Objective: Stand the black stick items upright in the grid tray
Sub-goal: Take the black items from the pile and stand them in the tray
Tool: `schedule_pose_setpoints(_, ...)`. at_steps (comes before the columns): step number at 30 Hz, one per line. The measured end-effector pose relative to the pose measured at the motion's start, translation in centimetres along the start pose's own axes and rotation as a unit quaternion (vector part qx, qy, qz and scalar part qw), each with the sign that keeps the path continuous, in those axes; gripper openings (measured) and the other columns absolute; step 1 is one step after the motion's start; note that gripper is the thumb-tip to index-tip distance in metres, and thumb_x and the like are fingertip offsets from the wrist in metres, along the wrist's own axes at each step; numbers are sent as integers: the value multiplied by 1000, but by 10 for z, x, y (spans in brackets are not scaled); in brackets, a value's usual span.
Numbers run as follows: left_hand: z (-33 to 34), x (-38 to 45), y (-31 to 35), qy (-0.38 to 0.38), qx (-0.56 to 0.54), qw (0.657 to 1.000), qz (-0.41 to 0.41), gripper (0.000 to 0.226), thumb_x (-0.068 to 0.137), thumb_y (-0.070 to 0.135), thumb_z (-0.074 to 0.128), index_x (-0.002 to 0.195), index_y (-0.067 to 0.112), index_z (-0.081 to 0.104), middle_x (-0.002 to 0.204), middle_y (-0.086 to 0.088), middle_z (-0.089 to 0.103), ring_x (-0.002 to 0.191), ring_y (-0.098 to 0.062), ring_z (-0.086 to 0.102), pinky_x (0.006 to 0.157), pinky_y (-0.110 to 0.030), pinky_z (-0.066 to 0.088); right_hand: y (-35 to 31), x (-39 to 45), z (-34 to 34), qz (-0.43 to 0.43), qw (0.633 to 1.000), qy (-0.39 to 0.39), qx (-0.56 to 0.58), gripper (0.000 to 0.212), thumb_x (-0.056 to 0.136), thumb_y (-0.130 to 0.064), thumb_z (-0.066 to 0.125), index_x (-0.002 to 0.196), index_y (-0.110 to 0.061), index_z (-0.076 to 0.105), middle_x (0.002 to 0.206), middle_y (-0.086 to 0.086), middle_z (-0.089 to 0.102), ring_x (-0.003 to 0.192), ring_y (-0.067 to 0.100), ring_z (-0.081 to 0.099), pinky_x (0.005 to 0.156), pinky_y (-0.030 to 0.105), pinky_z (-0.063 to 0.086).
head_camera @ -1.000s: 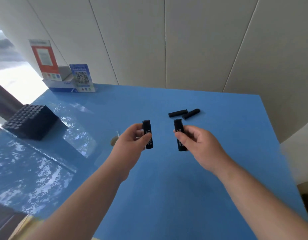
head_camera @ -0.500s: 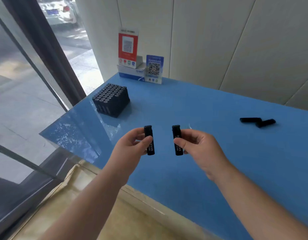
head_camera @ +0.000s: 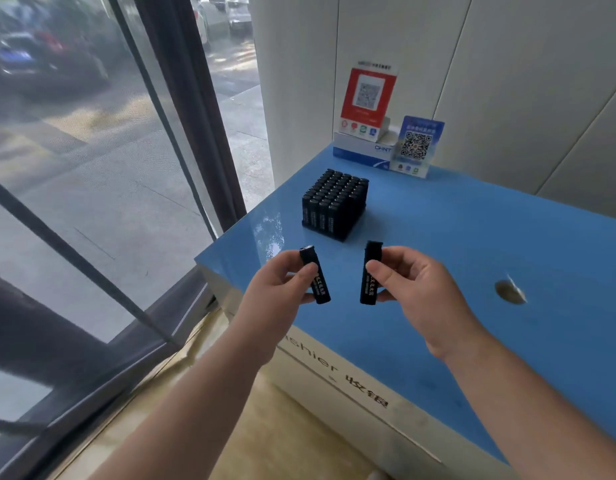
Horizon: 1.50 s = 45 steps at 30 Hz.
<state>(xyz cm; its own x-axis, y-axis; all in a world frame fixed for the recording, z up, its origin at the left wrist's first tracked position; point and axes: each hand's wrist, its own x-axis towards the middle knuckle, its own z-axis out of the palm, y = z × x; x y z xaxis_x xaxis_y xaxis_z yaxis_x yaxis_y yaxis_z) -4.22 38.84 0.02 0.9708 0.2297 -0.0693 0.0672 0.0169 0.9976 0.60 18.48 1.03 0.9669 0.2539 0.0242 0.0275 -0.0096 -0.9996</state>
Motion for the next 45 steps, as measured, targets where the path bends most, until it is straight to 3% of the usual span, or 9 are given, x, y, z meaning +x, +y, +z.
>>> schedule_pose_setpoints(6,-23,51,6,6,10,1000,17,16,95,24,59,105,32,67,91,11,72,91,-15,72,88,-43,58,9,51,17,2,1000,6,1,11,94,-21,70,94,-31,75,91,-5,76,86,15,72,76,30,62)
schedule_pose_setpoints(11,-51,94,14,23,1,1000,11,19,88,28,62,105,25,70,100,-1,73,94,-20,72,85,-39,58,8,106,36,8,1000,3,10,15,94,-26,68,104,-16,71,98,7,74,87,24,69,81,36,61)
schedule_pose_setpoints(16,-69,131,15,13,7,1000,-9,12,98,18,59,106,17,69,100,-4,74,95,-22,72,76,-28,58,7,141,50,11,1000,2,7,12,95,-25,68,104,-18,71,96,-3,76,85,14,72,75,21,57)
schedule_pose_setpoints(23,-64,208,28,-110,40,993,18,11,92,10,62,102,13,65,87,1,70,87,-23,71,87,-41,59,13,167,57,7,994,107,-6,9,92,-17,70,100,-22,73,97,1,76,88,14,71,79,31,60)
schedule_pose_setpoints(26,-55,241,35,-187,49,980,40,15,86,18,62,99,23,66,81,9,69,80,-16,71,84,-39,59,15,168,58,-7,984,179,-7,9,94,-15,68,100,-21,73,97,2,76,86,15,70,76,28,59)
schedule_pose_setpoints(33,-21,288,41,-314,124,936,102,11,88,23,66,94,33,65,81,11,70,76,-17,74,68,-18,55,27,154,56,-9,950,312,-3,20,93,-13,70,87,-31,75,85,-9,74,78,6,69,68,18,56)
schedule_pose_setpoints(36,0,295,39,-339,174,917,119,9,91,24,67,95,31,66,85,11,72,73,-9,73,71,-19,56,33,148,58,0,938,347,-8,19,92,-13,70,87,-30,75,83,-10,73,79,6,68,70,22,58)
schedule_pose_setpoints(40,19,300,32,-369,273,858,232,13,90,21,70,102,25,69,88,21,64,78,8,62,71,-1,44,39,140,59,5,923,384,-14,17,92,-14,71,89,-30,74,84,-7,74,77,6,69,74,26,61)
schedule_pose_setpoints(45,28,305,25,-391,412,754,330,12,90,20,63,101,20,67,87,15,54,78,-5,54,72,-22,46,46,135,61,17,921,388,-32,16,90,-15,73,90,-32,74,89,-4,76,78,9,70,74,26,60)
